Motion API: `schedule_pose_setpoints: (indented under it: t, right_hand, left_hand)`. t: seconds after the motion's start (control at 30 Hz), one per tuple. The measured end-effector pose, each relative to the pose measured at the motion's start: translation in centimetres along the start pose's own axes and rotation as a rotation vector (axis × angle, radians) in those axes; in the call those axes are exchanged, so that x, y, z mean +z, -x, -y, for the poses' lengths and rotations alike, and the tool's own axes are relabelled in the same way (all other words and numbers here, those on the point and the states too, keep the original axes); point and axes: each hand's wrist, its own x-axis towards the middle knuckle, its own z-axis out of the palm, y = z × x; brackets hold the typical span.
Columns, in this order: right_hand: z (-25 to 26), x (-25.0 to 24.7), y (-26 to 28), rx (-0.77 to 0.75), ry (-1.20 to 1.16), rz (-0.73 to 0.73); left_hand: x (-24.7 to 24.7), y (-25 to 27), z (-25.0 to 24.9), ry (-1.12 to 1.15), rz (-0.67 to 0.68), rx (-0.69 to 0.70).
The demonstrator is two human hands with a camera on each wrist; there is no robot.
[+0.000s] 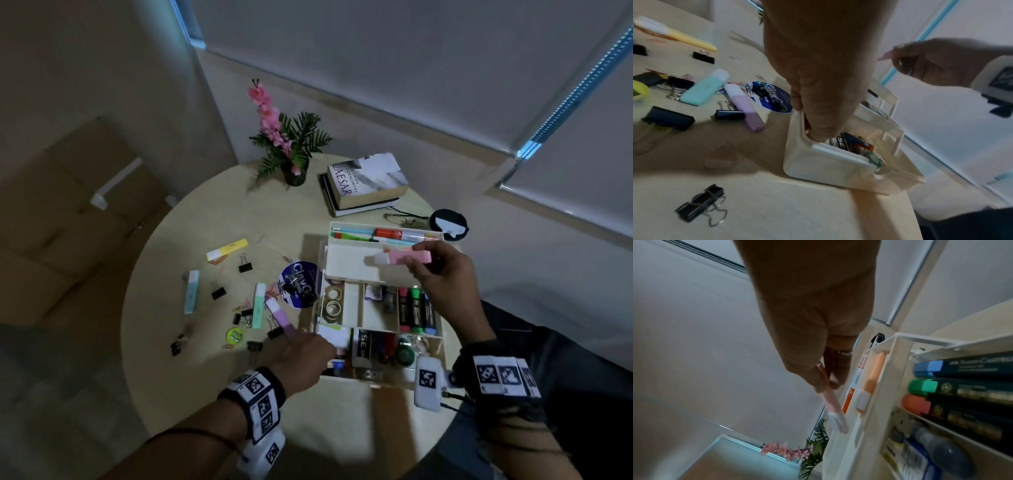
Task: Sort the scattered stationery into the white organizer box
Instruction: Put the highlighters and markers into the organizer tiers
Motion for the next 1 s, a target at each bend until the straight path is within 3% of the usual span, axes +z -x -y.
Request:
schedule_pose_setpoints:
  t: [0.13, 0.23, 0.37, 0.6, 0.73, 1.0]
  right_hand:
    - [-1.7, -1.8, -1.3, 0.102, 0.187, 0.096]
    - [-2.9, -2.6, -1.8, 0.065, 0.448, 0.186]
    - [-3.3, -1.8, -2.0, -0.030, 0.617, 0.087]
    - [-3.5, -0.7, -1.4, -0.091, 0.540, 0.007]
    - [-4.2, 0.1, -1.2, -0.154, 0.481, 0.050]
    - [-3.5, 0.5, -0.8, -0.105, 0.531, -0.028]
  left_hand:
    - [1.1, -0.1, 0.8, 0.145, -0.114, -0.001]
    - [1.8, -0.5, 1.2, 0.258, -0.157, -0.027]
    - [1.8, -0.6, 0.7, 0.282, -0.249, -0.026]
    - [1.7, -0.4, 0.9, 0.302, -0.257, 0.008]
    - [2.0, -0.3, 1.4, 0.299, -0.233, 0.053]
    - [3.2, -0.1, 3.1, 0.461, -0.274, 0.102]
